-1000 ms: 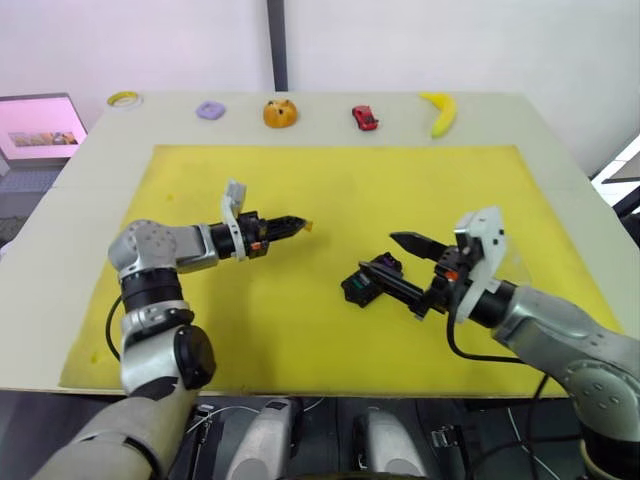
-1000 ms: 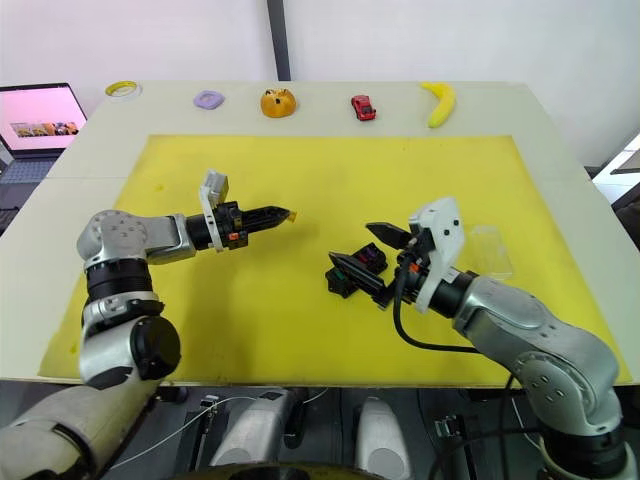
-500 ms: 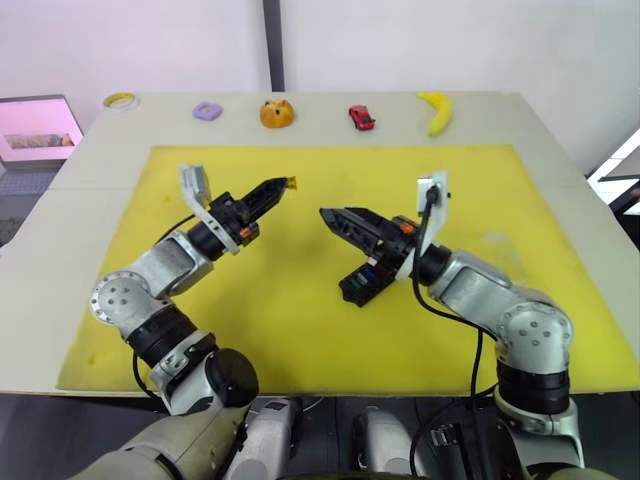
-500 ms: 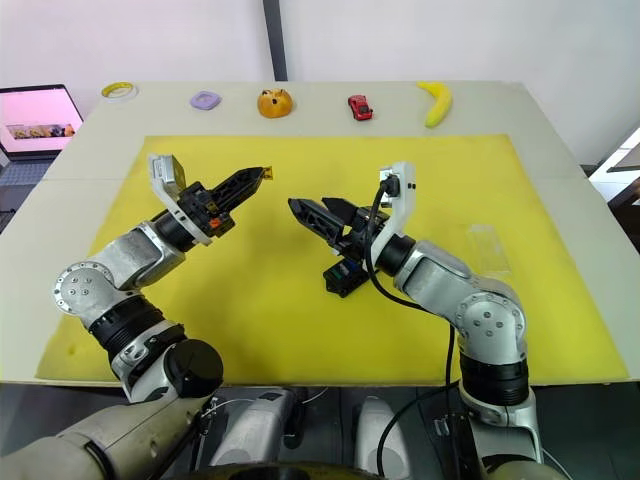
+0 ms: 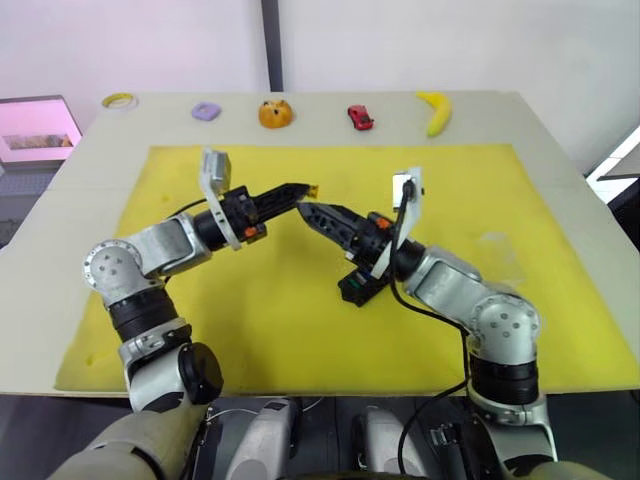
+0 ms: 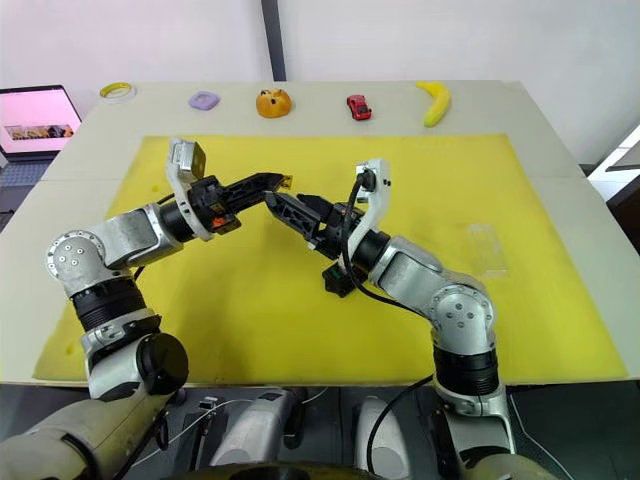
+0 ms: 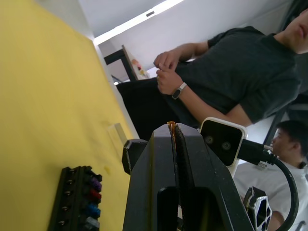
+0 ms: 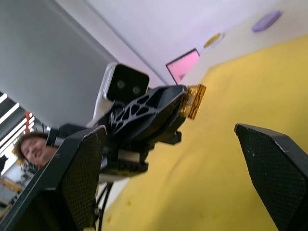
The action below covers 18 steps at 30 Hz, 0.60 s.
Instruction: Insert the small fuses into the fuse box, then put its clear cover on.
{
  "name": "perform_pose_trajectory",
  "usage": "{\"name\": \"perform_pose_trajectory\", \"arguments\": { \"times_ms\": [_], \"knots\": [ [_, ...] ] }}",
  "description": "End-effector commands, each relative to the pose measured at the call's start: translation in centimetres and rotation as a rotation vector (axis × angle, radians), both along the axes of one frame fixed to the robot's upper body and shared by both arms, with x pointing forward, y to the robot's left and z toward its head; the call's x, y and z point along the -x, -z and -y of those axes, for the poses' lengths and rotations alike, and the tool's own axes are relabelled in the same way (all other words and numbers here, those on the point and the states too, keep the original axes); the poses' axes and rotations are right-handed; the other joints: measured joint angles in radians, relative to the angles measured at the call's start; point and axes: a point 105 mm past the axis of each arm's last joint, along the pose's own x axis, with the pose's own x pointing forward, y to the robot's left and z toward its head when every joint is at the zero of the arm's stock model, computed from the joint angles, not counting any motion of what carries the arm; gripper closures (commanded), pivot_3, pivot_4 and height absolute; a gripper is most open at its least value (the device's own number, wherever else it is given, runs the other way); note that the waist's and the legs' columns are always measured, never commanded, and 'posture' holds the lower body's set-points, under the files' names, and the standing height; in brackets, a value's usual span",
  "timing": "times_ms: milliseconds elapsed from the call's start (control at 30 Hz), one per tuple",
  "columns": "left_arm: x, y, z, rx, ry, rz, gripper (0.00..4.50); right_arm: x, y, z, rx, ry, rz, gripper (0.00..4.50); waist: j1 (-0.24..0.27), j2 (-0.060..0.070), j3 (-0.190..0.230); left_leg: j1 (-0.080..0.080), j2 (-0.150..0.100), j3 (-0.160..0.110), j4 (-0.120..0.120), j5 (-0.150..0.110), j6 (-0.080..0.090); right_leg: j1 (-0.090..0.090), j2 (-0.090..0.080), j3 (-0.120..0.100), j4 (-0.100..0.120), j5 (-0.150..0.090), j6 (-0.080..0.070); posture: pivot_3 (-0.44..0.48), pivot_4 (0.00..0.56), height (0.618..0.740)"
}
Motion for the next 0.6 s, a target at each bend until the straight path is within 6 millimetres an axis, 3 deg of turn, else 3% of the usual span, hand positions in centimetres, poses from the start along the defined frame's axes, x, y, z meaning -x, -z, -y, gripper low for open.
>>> {"name": "perform_pose_trajectory", "arguments": {
  "times_ms": [33, 600],
  "knots": [
    [0.2, -1.0, -0.2, 0.039, -0.009, 0.035, 4.48, 0.0, -1.1, 0.1, -0.086, 0.028, 0.014, 0.0, 0.0, 0.0, 0.0, 0.0, 0.0, 0.0, 0.0, 0.0, 0.0, 0.0, 0.0, 0.0, 0.0, 0.0, 0.0, 0.0, 0.15, 0.735],
    [-0.4, -1.7, -0.3, 0.174, -0.108, -0.028, 4.48, -1.3, -1.9, -0.3, -0.319, 0.14, -0.055, 0.0, -0.001, 0.0, 0.0, 0.0, 0.0, 0.0, -0.002, 0.0, -0.001, -0.002, 0.0, 0.001, 0.0, 0.0, 0.0, 0.0, 0.15, 0.735]
  ]
}}
